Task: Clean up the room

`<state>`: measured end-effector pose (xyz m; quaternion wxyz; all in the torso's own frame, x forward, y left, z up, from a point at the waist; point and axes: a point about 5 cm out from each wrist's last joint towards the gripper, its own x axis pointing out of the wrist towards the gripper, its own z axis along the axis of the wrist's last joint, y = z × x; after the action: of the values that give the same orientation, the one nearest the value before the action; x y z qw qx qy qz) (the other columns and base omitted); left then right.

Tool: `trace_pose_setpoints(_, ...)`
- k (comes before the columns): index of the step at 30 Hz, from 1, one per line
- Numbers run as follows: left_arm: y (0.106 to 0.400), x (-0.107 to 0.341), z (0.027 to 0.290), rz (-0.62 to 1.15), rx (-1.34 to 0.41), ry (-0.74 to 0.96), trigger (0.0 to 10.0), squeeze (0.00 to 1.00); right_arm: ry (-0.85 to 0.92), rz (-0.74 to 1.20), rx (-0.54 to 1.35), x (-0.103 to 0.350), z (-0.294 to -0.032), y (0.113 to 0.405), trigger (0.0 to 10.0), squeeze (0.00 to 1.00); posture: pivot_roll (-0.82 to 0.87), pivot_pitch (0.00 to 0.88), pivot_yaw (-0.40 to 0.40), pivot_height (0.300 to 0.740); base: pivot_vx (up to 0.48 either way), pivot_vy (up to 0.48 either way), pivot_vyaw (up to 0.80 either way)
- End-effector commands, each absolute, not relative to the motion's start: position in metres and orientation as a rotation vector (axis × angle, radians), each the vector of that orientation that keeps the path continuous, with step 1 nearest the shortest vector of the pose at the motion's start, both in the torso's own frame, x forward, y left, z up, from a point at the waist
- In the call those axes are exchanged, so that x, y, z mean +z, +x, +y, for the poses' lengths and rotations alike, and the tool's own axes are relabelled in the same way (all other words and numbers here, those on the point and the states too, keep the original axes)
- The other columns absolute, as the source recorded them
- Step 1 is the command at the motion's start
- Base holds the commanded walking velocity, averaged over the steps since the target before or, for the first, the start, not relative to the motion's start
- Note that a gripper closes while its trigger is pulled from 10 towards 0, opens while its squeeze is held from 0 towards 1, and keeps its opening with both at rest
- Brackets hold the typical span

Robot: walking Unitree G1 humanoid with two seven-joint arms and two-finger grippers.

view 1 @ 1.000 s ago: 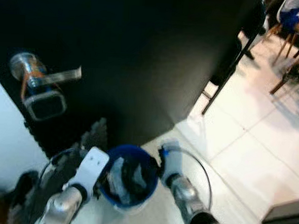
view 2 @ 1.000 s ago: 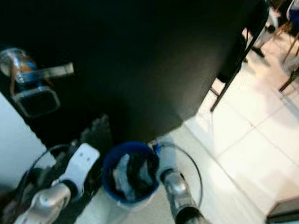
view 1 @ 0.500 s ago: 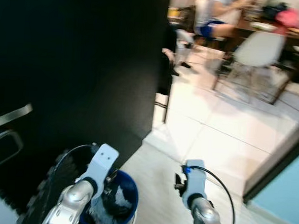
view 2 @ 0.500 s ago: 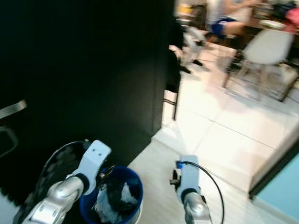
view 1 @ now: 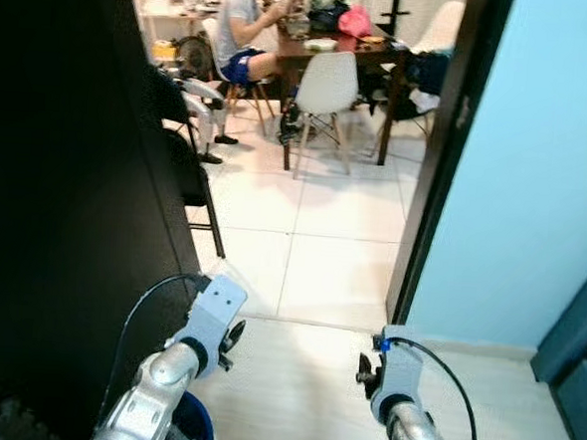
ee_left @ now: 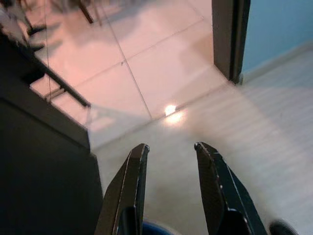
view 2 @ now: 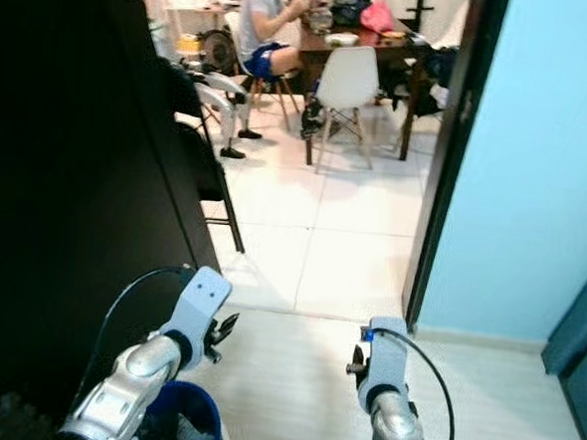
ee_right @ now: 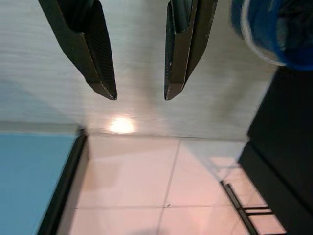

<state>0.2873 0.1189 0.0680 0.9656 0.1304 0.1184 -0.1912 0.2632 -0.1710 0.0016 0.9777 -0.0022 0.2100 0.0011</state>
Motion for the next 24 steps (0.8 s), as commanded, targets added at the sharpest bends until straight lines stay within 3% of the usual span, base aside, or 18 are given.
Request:
trace_pose_setpoints(1, 0.286, 0.060, 0.129, 0.264, -0.333, 0.214, 10.0, 0.00, -0.003, 0.413, 0.014, 0.007, -0.164, 0.266, 10.0, 0.00, 0.03, 0.000, 0.062, 0.740, 0.000, 0.000, -0.80)
trace_pose_setpoints(12, 0.286, 0.057, 0.140, 0.259, -0.244, 0.199, 10.0, 0.00, -0.065, 0.441, 0.044, 0.010, -0.172, 0.266, 10.0, 0.00, 0.02, 0.000, 0.014, 0.740, 0.000, 0.000, -0.80)
trace_pose_setpoints(24, 0.283, 0.055, 0.135, 0.246, -0.235, 0.177, 10.0, 0.00, -0.035, 0.484, 0.071, 0.006, -0.172, 0.260, 10.0, 0.00, 0.02, 0.015, -0.019, 0.740, 0.000, 0.000, -0.80)
